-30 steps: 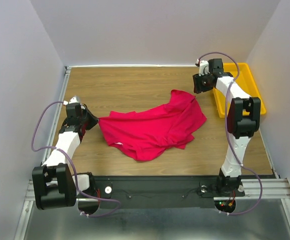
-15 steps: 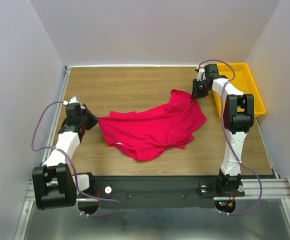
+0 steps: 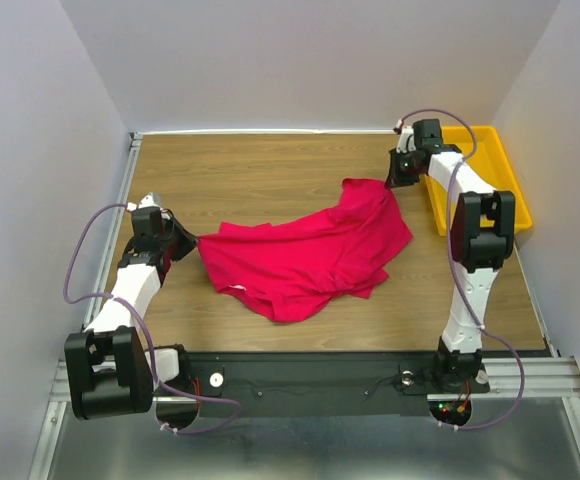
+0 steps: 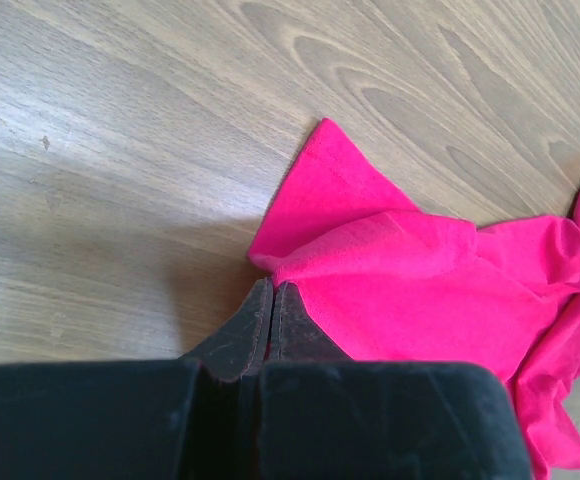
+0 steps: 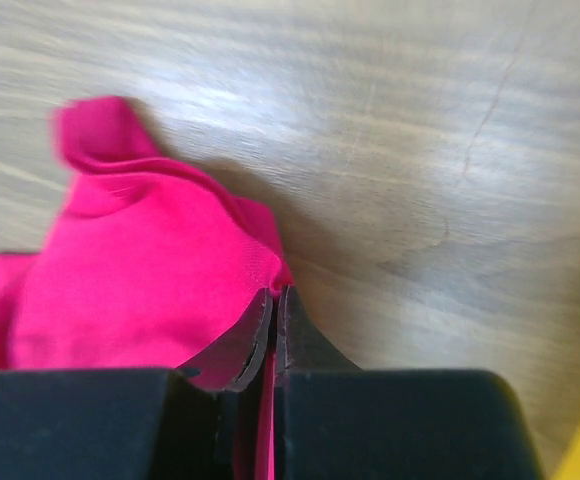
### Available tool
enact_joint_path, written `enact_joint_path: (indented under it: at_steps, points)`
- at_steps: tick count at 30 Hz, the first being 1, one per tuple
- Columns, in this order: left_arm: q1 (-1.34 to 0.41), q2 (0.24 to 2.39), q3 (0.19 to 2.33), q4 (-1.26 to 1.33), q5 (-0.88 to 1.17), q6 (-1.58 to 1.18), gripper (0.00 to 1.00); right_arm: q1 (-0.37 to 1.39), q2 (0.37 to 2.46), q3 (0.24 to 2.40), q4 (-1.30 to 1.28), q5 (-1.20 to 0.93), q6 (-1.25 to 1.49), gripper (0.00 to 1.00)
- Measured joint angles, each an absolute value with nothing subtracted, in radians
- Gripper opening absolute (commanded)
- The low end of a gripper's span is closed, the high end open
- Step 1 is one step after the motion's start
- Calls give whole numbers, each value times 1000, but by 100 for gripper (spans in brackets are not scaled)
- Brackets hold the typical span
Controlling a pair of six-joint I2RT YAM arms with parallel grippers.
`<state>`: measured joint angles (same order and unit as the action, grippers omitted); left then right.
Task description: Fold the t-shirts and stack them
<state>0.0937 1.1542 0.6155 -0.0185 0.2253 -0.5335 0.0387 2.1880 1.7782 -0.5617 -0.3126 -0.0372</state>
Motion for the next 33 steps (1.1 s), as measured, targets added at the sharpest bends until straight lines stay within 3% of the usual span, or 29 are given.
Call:
enact_joint_path:
  at_steps: [6, 11, 20, 28, 33]
  points:
    - [94, 1140, 618, -19, 225, -532, 0, 39, 2033, 1777, -558, -336, -41, 1]
    - [94, 1112, 627, -17, 224, -531, 0, 39, 1937, 1777, -540, -350, -48, 8]
    - [101, 1110, 633, -12, 228, -528, 0, 39, 2000, 1695, -517, -337, -84, 5]
    - [101, 1126, 633, -11, 236, -517, 0, 39, 2039, 1621, -525, -337, -111, 23]
    - [101, 1136, 633, -10, 237, -515, 0, 39, 2055, 1623, -521, -336, -116, 26]
